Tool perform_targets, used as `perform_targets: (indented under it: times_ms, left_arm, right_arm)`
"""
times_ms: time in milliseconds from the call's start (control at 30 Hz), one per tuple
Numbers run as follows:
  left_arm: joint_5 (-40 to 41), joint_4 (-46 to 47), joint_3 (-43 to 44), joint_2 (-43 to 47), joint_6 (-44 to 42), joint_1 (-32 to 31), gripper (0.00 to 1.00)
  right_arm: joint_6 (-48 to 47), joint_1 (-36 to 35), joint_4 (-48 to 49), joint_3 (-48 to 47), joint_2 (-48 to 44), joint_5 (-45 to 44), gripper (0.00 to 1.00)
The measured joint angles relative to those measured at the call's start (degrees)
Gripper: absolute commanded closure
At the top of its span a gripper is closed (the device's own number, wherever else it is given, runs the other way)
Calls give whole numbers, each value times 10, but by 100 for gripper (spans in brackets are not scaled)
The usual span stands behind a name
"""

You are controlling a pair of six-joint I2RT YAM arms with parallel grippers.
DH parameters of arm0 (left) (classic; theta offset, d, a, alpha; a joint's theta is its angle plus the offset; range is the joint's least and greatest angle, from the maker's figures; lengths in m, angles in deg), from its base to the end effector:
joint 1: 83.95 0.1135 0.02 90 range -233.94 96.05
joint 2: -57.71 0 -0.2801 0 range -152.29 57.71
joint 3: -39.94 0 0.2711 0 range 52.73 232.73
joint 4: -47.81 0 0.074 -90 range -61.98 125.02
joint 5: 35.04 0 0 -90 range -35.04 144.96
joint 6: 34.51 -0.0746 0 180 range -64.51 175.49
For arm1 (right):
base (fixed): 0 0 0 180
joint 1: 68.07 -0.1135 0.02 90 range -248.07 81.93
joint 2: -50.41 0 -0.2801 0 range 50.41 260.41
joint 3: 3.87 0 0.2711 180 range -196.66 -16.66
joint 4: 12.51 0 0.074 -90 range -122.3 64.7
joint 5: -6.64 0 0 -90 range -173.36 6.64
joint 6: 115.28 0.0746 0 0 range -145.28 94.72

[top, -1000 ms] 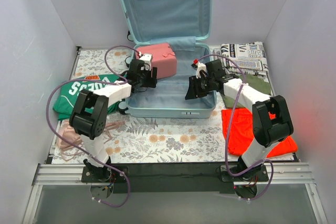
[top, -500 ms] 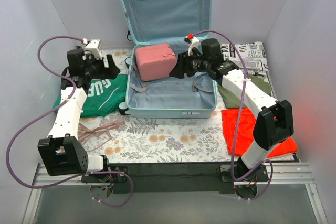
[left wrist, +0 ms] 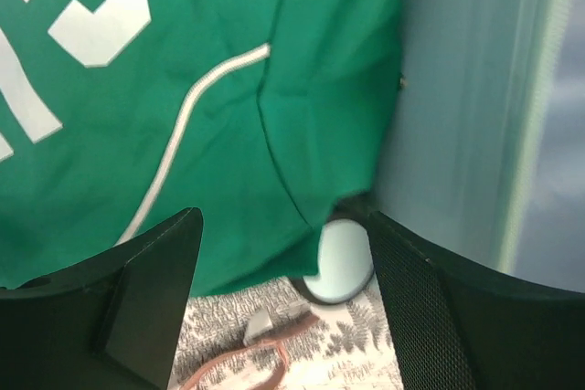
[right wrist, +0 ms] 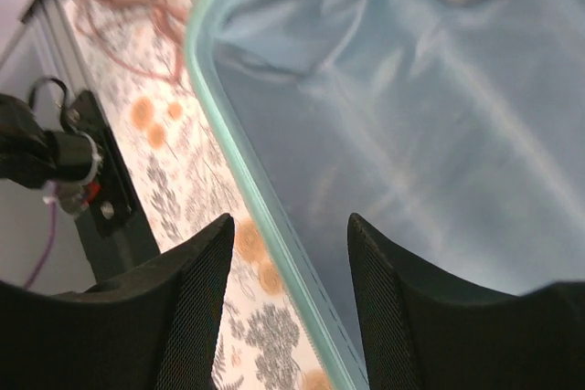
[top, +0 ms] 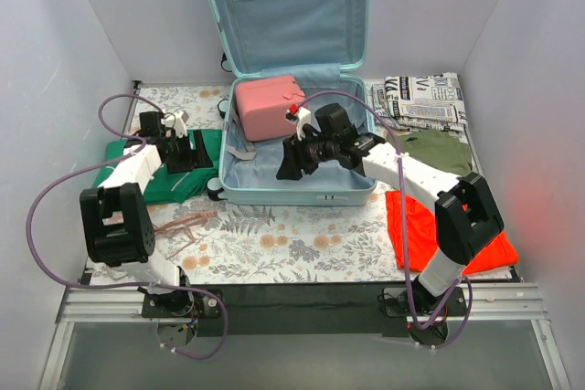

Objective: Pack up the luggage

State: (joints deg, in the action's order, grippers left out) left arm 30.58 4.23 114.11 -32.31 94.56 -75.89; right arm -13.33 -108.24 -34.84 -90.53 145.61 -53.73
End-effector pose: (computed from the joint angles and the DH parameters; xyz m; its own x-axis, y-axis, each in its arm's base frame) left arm 0.3539 0.0190 0.1973 -0.7124 -0.6807 -0.1709 -0.4751 0.6469 -0.5965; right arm 0.3068 0.3073 0.2809 -0.5668 -0.2429 -0.7872 -0.7846 0.4505 0.4259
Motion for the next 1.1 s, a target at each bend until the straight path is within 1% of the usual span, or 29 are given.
perform_targets:
  times_ms: [200,267,400,500,600,700,800,867,967,1100]
  left_arm:
    - [95,49,6,-93,19,-38,31]
    - [110,50,24,-123,26,-36,31]
    - [134,61,52,-147,23,-17,31]
    - [150,64,57,-150,10,-2,28]
    - [149,61,59,-148,-7,9,26]
    - [143,52,59,-137,-16,9,25]
    - [141,46,59,-113,-18,1,23]
    - [151,44,63,-96,-15,-10,21]
    - [174,47,78,-82,-2,-45,20]
    - [198,58,99,-88,22,-94,19]
  right_arm:
    - [-38,-5,-13,68,-6,-23,44]
    - [-53,-5,-22,87,-13,-37,44]
    - [-75,-3,-32,117,-33,-58,44]
    - [-82,5,-39,126,-40,-67,45]
    - [-85,12,-41,126,-41,-68,44]
    - [-88,12,-41,126,-41,-68,44]
    - [-89,12,-41,126,-42,-67,44]
    - [-89,12,-41,126,-42,-66,44]
    - [-88,13,-41,126,-42,-66,43]
    - [-87,17,-41,126,-42,-64,43]
